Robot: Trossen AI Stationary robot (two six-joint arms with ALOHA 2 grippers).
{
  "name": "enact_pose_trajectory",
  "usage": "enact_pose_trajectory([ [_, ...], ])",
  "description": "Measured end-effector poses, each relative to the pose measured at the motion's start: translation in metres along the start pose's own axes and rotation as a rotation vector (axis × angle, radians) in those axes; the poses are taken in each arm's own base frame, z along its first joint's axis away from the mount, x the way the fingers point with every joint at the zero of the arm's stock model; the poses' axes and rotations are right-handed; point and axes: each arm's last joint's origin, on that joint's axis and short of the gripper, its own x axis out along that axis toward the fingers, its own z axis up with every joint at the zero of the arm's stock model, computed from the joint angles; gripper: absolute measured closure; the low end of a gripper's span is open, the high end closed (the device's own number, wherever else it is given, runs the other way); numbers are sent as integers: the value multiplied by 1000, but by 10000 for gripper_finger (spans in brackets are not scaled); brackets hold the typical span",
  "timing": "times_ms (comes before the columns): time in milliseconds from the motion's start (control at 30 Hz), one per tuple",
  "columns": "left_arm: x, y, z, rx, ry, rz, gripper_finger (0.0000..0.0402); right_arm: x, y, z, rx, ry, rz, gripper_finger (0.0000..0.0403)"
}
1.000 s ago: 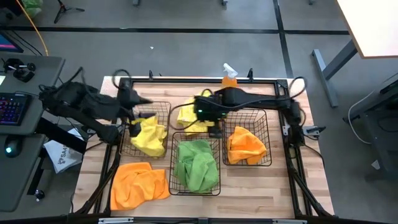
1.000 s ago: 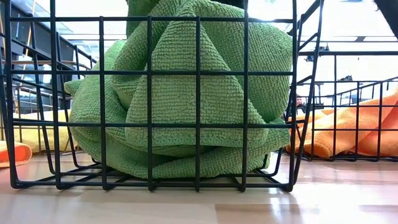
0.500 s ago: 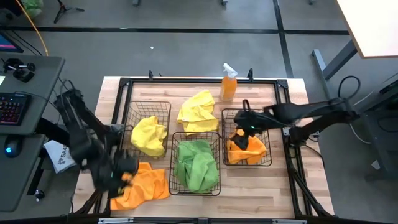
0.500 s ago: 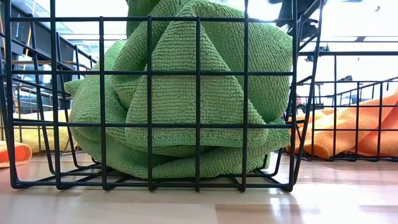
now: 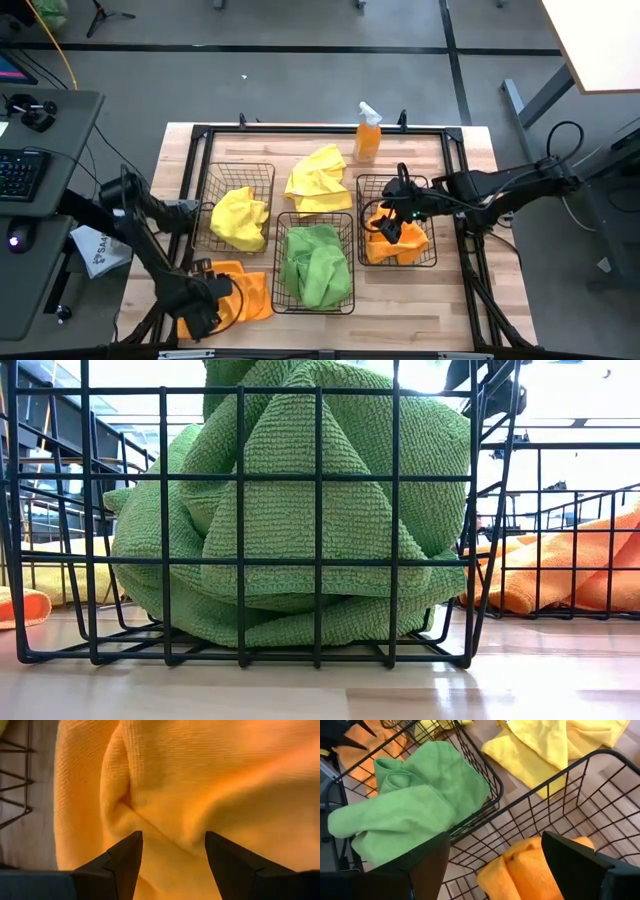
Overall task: Sort microfiber towel by color & place in baskets
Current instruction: Put the orange towel into the right wire basket
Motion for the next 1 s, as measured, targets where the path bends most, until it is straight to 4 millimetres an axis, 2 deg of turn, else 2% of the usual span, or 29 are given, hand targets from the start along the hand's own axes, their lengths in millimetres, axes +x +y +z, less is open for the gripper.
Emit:
enact_pose_trajectory([
  [100, 18, -2, 6, -17, 31, 13, 199, 0, 0, 0, 18, 10, 11, 94],
  [200, 29, -5, 12, -22, 72, -88, 223, -2, 3, -1, 37, 5, 43, 94],
  [300, 28, -8, 20, -38, 72, -197, 297, -9, 7, -2, 45, -15, 82, 94],
  [367, 20, -5, 24, -31, 74, -248, 365, -14, 8, -4, 52, -27, 98, 94],
  [400, 14, -1, 25, -38, 84, -277, 382, -17, 8, -4, 51, -35, 104, 94],
  [467, -12, 5, 27, -55, 89, -383, 386, -24, 8, -6, 46, -60, 112, 94],
  [600, -84, 27, 26, -64, 15, -630, 398, -40, 7, -5, 49, -152, 132, 94],
  [667, -124, 45, 27, -88, -87, -743, 399, -49, 5, -4, 58, -210, 141, 94],
  [767, -171, 78, 35, -185, -275, -805, 400, -63, 2, -3, 54, -297, 147, 94],
  [900, -218, 109, 67, -191, -616, -733, 401, -80, -2, 0, 44, -415, 160, 94],
  [1000, -233, 122, 109, -122, -784, -571, 401, -90, -2, 5, 30, -515, 175, 94],
])
